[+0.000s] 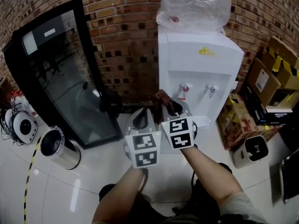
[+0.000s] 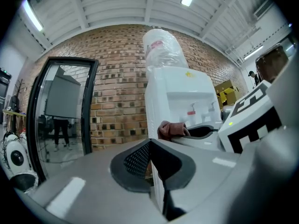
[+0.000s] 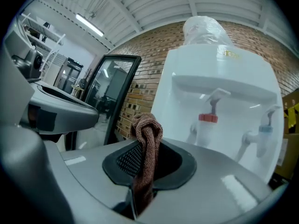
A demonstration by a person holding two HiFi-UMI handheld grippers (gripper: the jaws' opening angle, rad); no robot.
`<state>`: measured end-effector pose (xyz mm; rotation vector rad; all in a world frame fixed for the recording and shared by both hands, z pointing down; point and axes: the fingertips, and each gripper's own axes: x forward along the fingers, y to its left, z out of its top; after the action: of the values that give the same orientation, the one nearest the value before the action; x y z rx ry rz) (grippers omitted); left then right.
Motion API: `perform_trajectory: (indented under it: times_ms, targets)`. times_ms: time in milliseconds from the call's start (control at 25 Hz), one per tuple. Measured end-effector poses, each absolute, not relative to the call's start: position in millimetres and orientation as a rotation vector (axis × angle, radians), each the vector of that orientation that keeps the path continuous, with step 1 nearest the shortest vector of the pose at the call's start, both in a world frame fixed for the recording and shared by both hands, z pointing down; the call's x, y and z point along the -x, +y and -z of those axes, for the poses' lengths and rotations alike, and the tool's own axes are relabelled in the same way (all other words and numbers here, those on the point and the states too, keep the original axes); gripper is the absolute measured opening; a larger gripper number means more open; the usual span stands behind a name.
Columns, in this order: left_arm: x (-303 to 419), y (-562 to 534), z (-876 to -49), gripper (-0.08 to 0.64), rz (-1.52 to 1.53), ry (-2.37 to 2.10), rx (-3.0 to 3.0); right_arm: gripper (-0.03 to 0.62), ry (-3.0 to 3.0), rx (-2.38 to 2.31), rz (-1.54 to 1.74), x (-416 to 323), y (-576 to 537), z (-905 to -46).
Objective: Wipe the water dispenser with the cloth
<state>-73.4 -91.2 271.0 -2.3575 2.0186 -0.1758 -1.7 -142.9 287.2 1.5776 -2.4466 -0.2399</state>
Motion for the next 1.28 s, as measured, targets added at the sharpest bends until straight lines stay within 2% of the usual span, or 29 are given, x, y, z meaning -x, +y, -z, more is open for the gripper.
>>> perform_trajectory:
  times_ms: [440, 1280]
  targets:
    - [35.0, -111.9, -281.1, 0.000, 0.103, 1.928, 2.398, 0.072, -2.548, -1.617, 0.202, -17.3, -151.3, -294.7]
    - [-43.1, -129.5, -322.2, 0.000, 0.253, 1.785, 2.476, 0.072, -2.496, -1.820, 0.015, -104.3, -174.9, -310.1]
